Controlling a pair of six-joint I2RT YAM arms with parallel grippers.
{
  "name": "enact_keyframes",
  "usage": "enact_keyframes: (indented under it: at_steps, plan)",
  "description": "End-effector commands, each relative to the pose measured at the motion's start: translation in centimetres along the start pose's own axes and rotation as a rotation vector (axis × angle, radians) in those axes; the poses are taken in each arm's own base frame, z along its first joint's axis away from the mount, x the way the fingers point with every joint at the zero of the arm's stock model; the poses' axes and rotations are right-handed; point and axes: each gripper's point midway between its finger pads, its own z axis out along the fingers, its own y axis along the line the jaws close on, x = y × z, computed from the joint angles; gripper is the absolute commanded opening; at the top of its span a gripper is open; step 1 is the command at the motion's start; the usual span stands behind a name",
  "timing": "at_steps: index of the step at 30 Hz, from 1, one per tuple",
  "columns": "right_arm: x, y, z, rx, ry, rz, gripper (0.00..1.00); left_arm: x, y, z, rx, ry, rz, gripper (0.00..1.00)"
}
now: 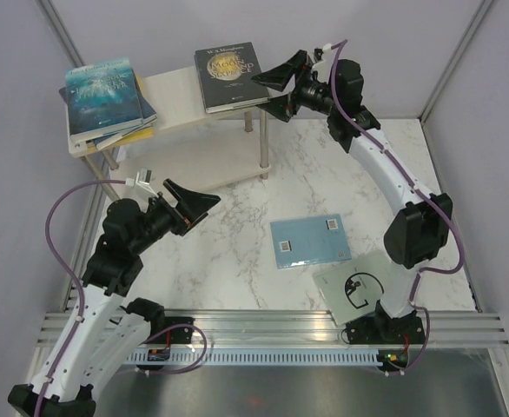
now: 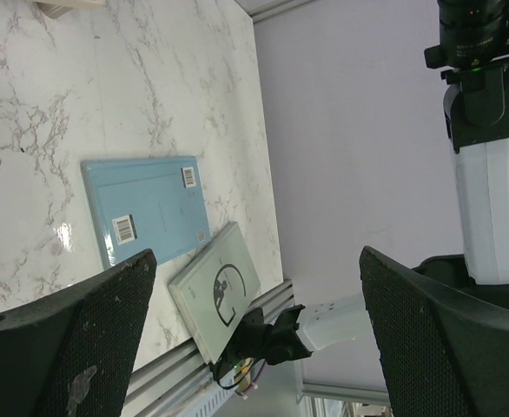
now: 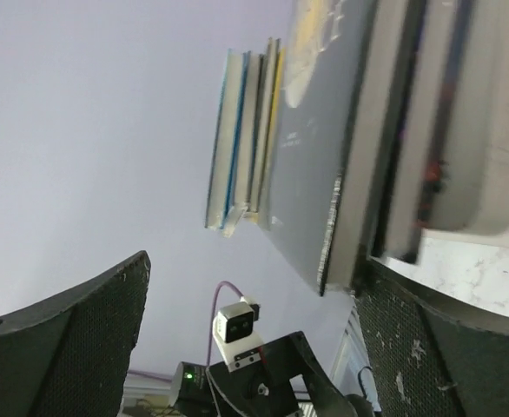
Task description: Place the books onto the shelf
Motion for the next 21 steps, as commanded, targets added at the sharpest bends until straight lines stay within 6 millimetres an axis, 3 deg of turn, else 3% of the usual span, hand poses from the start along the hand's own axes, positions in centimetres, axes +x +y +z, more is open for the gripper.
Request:
enact_keyframes:
  at_steps: [1, 2, 5, 10, 14, 16, 21]
  plan:
    - [0.3, -2.7, -1.5, 0.060, 0.015, -0.006, 0.98, -0.6, -1.8, 0.0, 0.063, -0.003, 0.056, 1.00]
    - [0.4, -4.3, -2.2, 0.105, 0.017, 0.014, 0.98, -0.6, -1.6, 0.2, 0.060, 0.000, 0.054, 0.99]
    - [0.7, -6.6, -3.9, 0.159, 0.033, 0.038, 0.98, -0.4, -1.2, 0.5, 0.051, 0.008, 0.050, 0.99]
    - [0.8, -8.5, -6.6, 0.205, 0.046, 0.016, 0.98, 0.3, 0.3, 1.4, 0.032, 0.037, 0.033, 0.99]
    - [0.1, -9.8, -10.3, 0.267, 0.015, -0.030, 0.98, 1.4, 1.7, 2.6, 0.024, 0.089, 0.012, 0.99]
    - [0.1, -11.4, -12.6, 0.301, -0.005, -0.016, 0.98, 2.2, 2.7, 3.3, 0.014, 0.128, 0.000, 0.98]
    - [0.9, -14.9, -15.2, 0.418, -0.041, -0.021, 0.98, 3.4, 4.7, 4.6, -0.001, 0.167, -0.013, 0.98]
